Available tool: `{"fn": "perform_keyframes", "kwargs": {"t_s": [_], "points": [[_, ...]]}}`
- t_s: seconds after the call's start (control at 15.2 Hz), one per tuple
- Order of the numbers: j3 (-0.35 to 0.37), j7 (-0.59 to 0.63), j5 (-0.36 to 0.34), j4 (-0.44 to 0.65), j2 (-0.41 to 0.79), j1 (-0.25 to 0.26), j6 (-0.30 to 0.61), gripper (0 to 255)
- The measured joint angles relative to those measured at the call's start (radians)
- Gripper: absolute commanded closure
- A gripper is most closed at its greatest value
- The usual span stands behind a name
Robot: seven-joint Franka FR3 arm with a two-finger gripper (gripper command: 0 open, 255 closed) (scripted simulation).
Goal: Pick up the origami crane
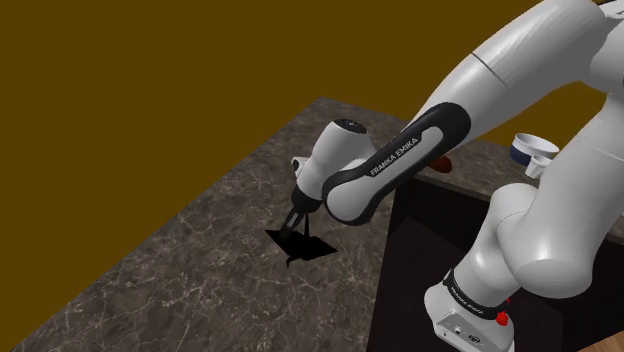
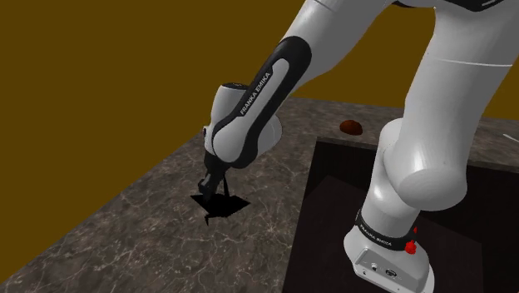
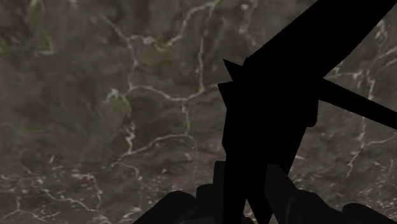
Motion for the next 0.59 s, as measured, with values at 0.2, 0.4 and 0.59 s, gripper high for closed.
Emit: {"fn": "perform_keyframes", "kwargs": {"t_s": [0.2, 0.4, 0.59], "points": [[0.000, 0.029, -0.030, 0.001, -0.045, -0.006, -0.047, 255], [0.001, 0.052, -0.056, 0.009, -0.087, -0.014, -0.097, 255], [0.003, 0.069, -0.073, 0.016, -0.125, -0.021, -0.141, 255]]}}
